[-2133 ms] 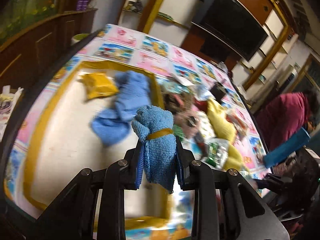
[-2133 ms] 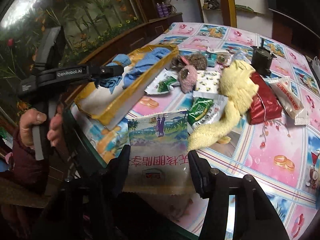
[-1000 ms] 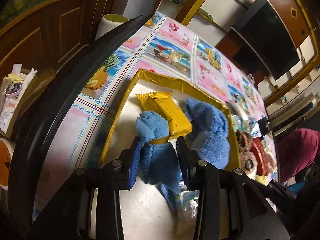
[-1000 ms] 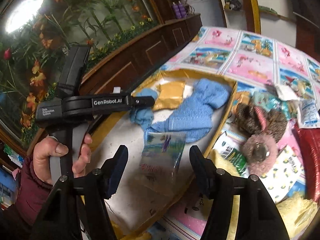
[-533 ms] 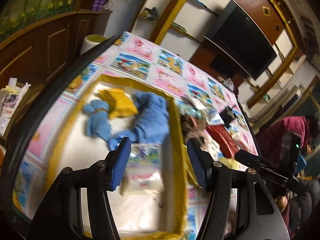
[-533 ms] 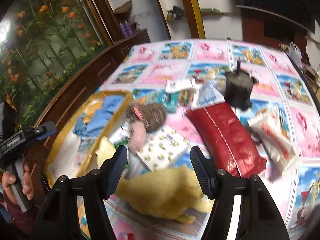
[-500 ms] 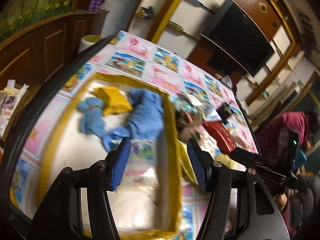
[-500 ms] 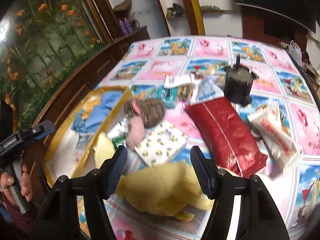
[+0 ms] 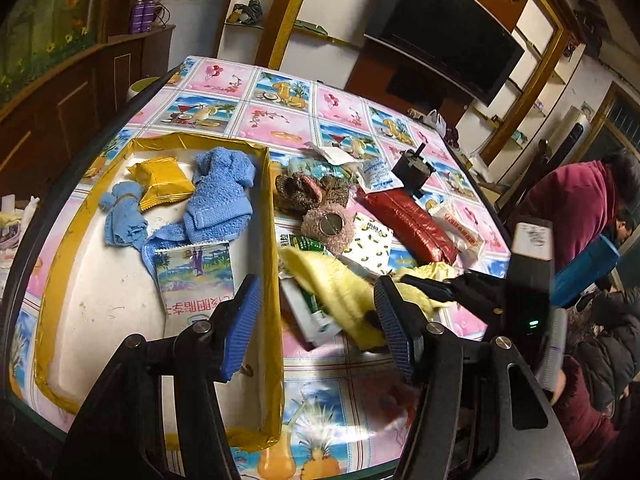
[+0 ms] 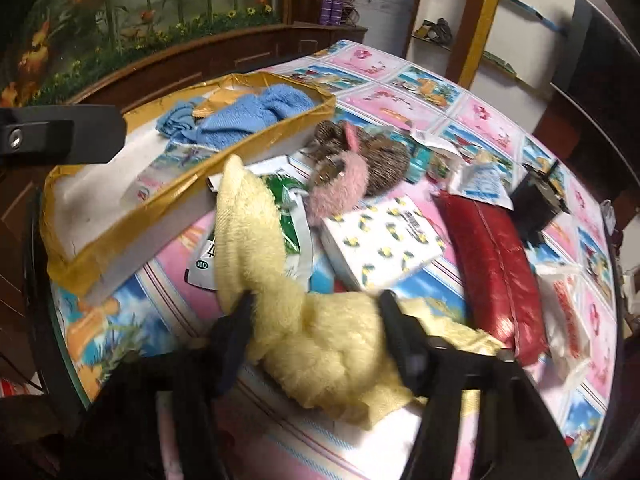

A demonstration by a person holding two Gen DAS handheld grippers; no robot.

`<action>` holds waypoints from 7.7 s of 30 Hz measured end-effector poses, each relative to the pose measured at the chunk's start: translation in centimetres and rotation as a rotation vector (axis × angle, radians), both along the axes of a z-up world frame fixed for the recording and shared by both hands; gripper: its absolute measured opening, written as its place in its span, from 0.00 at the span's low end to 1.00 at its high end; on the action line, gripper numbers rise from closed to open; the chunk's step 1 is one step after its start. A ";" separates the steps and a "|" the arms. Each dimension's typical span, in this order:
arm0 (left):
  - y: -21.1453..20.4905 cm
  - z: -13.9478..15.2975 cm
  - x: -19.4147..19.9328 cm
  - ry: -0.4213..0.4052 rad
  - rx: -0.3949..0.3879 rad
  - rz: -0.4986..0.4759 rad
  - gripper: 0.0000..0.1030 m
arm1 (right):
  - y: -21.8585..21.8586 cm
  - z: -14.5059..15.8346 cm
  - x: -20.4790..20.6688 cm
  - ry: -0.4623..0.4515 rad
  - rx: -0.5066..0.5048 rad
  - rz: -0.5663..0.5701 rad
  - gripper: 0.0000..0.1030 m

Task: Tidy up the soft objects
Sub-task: 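Grasp the yellow towel with the right tool while the left tool grasps the bee-print tissue pack, then carry the tissue pack into the box with the left tool while the right tool drops the yellow towel there, then grasp the red foil bag with the right tool while the left tool reaches toward the green-white packet, then grasp the green-white packet with the left tool while the right tool lifts the red bag, then place the green-white packet in the box with the left tool while the right tool carries the red bag over, then release the red bag into the box and grasp the brown fuzzy ball with the right tool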

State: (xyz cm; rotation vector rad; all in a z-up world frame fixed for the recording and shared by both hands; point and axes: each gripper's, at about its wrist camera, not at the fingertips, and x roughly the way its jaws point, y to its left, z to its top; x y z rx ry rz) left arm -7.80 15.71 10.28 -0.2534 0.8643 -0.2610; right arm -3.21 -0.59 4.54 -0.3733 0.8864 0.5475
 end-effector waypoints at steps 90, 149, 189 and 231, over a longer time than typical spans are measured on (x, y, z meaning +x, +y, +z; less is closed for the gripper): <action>14.2 -0.1 -3.8 -0.126 -0.096 0.328 0.62 | 9.1 6.9 3.7 0.147 0.460 -0.019 0.58; -10.5 -4.5 -0.5 -0.029 0.144 -0.368 0.61 | -9.1 -1.8 12.1 0.186 0.017 -0.315 0.55; -1.3 -1.1 -0.8 -0.098 -0.043 -0.083 0.27 | -11.6 3.9 1.8 0.204 0.376 -0.278 0.44; 14.7 -3.3 -6.4 -0.065 -0.059 0.286 0.46 | 11.2 6.8 8.9 0.231 0.454 -0.159 0.55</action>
